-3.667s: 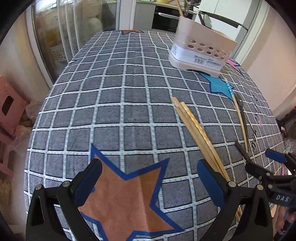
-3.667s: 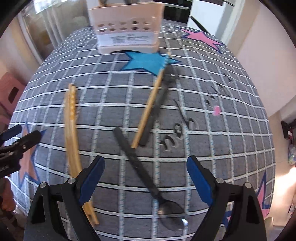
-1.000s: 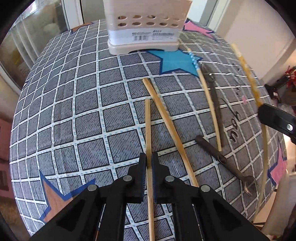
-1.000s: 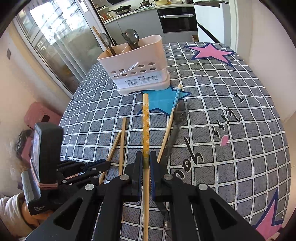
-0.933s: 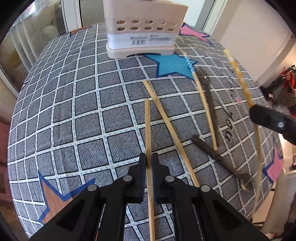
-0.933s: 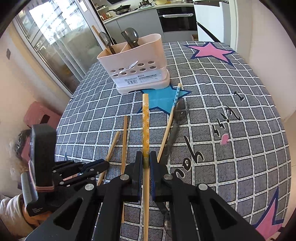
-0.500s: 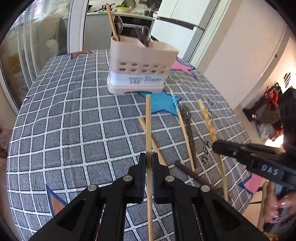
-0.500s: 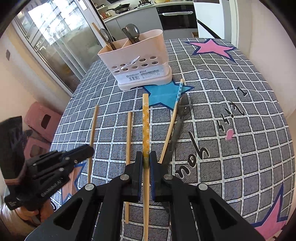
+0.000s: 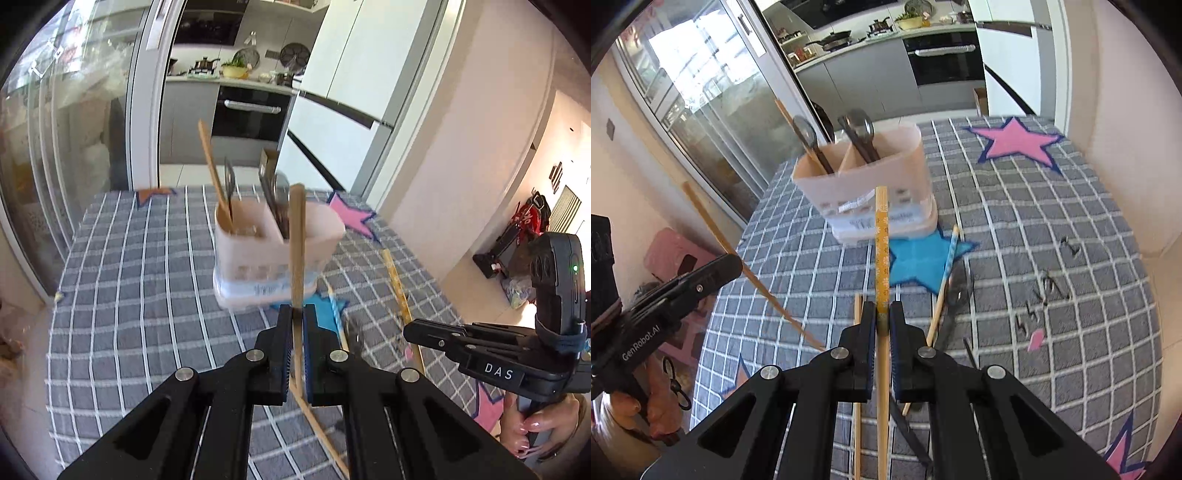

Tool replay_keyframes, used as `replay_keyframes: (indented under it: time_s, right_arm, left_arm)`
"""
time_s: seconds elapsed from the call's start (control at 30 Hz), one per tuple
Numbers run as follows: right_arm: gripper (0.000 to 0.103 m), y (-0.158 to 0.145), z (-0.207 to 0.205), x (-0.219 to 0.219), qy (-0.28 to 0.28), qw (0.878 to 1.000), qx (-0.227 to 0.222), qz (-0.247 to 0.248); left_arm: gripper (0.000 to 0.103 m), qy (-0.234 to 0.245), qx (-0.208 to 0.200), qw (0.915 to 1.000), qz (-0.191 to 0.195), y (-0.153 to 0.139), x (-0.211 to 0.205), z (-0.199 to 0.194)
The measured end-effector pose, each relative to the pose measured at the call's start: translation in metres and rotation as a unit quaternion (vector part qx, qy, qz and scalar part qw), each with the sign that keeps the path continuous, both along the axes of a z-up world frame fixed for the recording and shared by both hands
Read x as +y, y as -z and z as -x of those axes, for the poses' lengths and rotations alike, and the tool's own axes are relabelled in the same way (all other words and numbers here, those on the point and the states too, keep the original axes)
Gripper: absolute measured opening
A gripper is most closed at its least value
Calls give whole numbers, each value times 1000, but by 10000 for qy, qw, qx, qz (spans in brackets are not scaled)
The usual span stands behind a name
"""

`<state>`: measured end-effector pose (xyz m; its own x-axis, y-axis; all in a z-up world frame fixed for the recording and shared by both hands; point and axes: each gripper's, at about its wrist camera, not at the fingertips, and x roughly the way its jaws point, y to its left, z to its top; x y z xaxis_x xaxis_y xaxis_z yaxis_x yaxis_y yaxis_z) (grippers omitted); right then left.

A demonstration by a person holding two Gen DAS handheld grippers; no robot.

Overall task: Organize utensils
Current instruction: 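Lift the chopstick upright with the left tool over the caddy, then lower the chopstick into the caddy and open the left tool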

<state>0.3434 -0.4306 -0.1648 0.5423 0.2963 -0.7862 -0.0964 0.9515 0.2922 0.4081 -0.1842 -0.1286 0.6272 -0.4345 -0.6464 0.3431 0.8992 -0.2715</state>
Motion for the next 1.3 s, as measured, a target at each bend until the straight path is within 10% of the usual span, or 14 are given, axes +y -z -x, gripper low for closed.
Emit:
replay_keyframes:
  time_s: [0.6, 1.3]
  right_arm:
    - [8, -82, -118, 13, -28, 9953, -959, 141]
    - [8, -64, -194, 45, 306, 9601, -2689, 705]
  left_arm:
    - [37, -121, -1014, 9948, -21, -102, 11, -80]
    - [37, -260, -704, 9965, -369, -18, -8, -141]
